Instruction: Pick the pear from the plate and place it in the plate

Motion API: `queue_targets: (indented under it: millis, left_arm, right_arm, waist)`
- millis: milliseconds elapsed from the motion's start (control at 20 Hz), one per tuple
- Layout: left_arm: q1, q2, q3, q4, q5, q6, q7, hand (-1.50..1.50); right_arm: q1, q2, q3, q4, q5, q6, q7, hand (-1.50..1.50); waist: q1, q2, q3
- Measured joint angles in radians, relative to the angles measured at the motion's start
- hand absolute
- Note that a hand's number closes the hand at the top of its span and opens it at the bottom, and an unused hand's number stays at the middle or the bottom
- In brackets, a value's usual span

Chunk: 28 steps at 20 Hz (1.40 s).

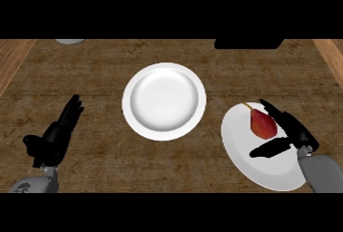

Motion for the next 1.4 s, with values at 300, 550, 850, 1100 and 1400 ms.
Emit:
queue_targets:
  millis: [300,550,850,1100,1400]
  left_arm:
    - [0.004,0.003,0.027,0.003,-0.006,-0.035,-0.001,0.00]
    - [-0.010,-0.020,0.027,0.002,-0.026,-0.024,0.011,0.00]
    - [-0.016,-0.030,0.038,0.006,-0.046,-0.027,0.017,0.00]
    - [0.013,-0.035,0.039,0.005,-0.049,-0.024,-0.002,0.00]
    - [0.046,-0.039,0.040,-0.033,-0.051,-0.020,0.007,0.00]
  right_arm:
    - [-0.050,0.015,-0.013,0.088,0.034,0.030,-0.093,1.50]
    - [-0.063,0.028,-0.024,0.129,0.060,0.021,-0.177,1.50]
    - [-0.068,0.031,-0.031,0.133,0.132,-0.052,-0.222,1.50]
    - [0.020,-0.028,0.049,0.020,0.335,-0.216,-0.156,1.50]
    - [0.192,-0.067,0.106,-0.276,0.492,-0.337,-0.038,1.50]
  waist:
    - [-0.001,-0.004,-0.006]
    - [-0.003,-0.007,-0.009]
    - [-0.002,-0.004,-0.004]
    - [-0.013,-0.011,-0.005]
    - [-0.022,-0.009,-0.002]
